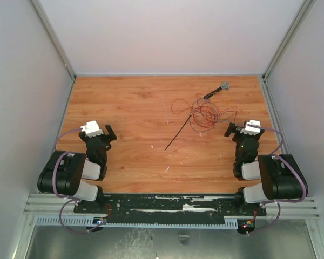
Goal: Zip-tie the wires
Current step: Move the ribbon to the center of the board.
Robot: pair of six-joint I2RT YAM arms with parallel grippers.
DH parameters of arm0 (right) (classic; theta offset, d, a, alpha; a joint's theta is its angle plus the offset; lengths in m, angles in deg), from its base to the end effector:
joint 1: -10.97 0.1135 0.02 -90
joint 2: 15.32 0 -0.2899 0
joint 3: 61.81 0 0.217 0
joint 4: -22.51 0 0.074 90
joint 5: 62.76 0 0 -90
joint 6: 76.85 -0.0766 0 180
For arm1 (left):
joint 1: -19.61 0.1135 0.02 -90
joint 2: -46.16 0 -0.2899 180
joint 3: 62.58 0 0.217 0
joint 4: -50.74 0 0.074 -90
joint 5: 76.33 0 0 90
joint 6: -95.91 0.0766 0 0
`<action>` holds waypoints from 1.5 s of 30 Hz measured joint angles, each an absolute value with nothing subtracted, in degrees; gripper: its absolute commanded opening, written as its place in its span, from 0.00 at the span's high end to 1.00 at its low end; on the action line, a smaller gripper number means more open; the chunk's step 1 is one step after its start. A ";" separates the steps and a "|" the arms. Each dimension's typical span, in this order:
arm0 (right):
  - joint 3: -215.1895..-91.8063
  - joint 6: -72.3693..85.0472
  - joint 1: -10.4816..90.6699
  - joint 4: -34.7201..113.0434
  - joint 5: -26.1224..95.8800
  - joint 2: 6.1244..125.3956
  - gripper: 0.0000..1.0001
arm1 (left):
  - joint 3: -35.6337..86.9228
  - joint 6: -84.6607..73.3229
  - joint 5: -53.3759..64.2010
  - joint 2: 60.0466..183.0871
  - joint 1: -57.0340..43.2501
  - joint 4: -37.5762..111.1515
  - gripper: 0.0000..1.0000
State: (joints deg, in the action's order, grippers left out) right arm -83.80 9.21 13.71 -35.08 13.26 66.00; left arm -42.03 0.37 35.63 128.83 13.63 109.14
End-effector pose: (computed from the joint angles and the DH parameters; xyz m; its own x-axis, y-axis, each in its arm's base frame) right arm 0.2358 -0.0072 0.2089 -0.0169 0.0659 -0.9977 0.1964 0.9786 0.0614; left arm 0.2310 0.0046 0.1998 -0.0377 -0.0861 -0.9956 -0.2795 0.9574 -0.0722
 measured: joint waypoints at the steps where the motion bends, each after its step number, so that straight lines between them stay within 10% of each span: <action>1: -83.80 9.19 13.71 -35.08 13.26 66.00 0.01 | -42.03 0.37 35.61 128.83 13.65 109.14 0.01; 19: -84.13 9.12 13.78 -28.92 13.00 59.59 0.01 | -41.92 0.35 34.47 128.68 14.42 108.68 0.02; 30: -105.20 1.54 13.82 7.69 13.61 40.88 0.01 | -19.78 -10.69 24.31 109.08 14.61 77.34 0.01; 45: -120.69 -1.76 14.15 35.69 25.41 54.63 0.01 | 2.69 -12.02 8.31 128.40 -10.33 46.10 0.02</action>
State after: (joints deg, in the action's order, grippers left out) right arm -120.69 -1.76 14.15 35.69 25.41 54.63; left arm 2.69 -12.02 8.31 128.40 -10.33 46.10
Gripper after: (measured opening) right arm 0.992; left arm 0.985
